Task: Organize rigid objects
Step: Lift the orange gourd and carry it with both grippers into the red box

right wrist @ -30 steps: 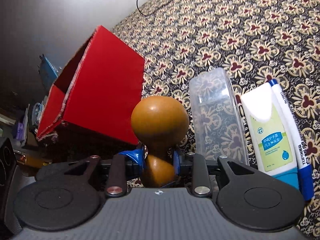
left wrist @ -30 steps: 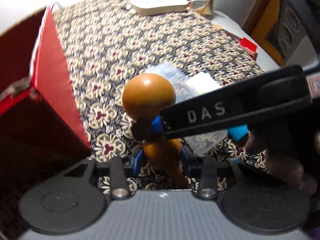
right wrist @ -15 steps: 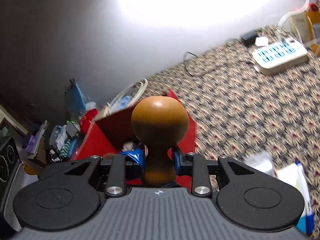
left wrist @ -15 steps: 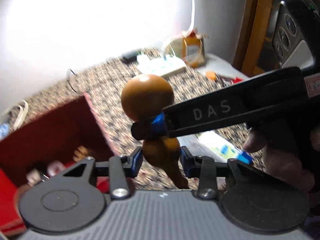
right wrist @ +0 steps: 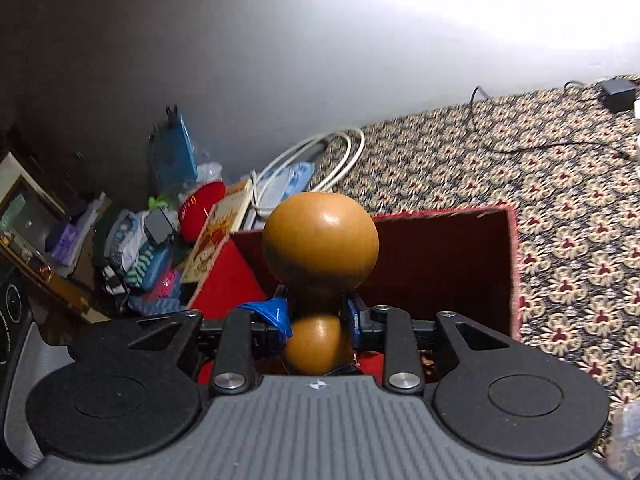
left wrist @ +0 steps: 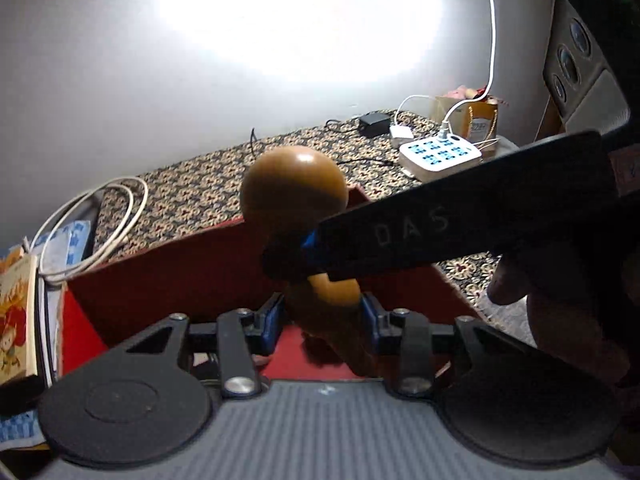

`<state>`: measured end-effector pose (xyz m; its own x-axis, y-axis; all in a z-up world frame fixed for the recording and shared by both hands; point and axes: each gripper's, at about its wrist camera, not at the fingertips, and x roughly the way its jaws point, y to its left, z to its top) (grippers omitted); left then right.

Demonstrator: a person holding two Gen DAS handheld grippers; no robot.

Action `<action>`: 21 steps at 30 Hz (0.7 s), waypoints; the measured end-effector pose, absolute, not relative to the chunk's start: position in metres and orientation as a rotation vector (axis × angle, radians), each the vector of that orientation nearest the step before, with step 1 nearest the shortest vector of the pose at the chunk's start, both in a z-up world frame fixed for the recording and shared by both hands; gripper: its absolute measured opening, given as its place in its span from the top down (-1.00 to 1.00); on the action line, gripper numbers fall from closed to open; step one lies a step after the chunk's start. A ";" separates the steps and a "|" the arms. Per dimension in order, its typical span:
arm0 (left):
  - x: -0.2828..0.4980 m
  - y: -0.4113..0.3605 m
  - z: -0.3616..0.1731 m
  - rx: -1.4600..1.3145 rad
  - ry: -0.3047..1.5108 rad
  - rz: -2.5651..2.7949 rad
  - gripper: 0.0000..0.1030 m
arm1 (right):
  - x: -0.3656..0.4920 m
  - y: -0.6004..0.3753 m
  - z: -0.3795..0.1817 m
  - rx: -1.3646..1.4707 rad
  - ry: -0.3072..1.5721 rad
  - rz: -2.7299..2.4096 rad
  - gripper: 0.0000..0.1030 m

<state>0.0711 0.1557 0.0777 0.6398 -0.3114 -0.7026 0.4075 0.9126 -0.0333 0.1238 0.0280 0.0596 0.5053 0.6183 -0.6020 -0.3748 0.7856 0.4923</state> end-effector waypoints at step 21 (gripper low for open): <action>0.108 0.201 0.021 0.032 0.956 -0.386 -0.02 | 0.154 0.078 0.011 0.268 1.060 0.585 0.70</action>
<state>0.1076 0.2007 0.0214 0.5136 -0.3074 -0.8011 0.3352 0.9313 -0.1425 0.1540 0.0783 0.0111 0.3563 0.5706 -0.7400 -0.3215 0.8184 0.4763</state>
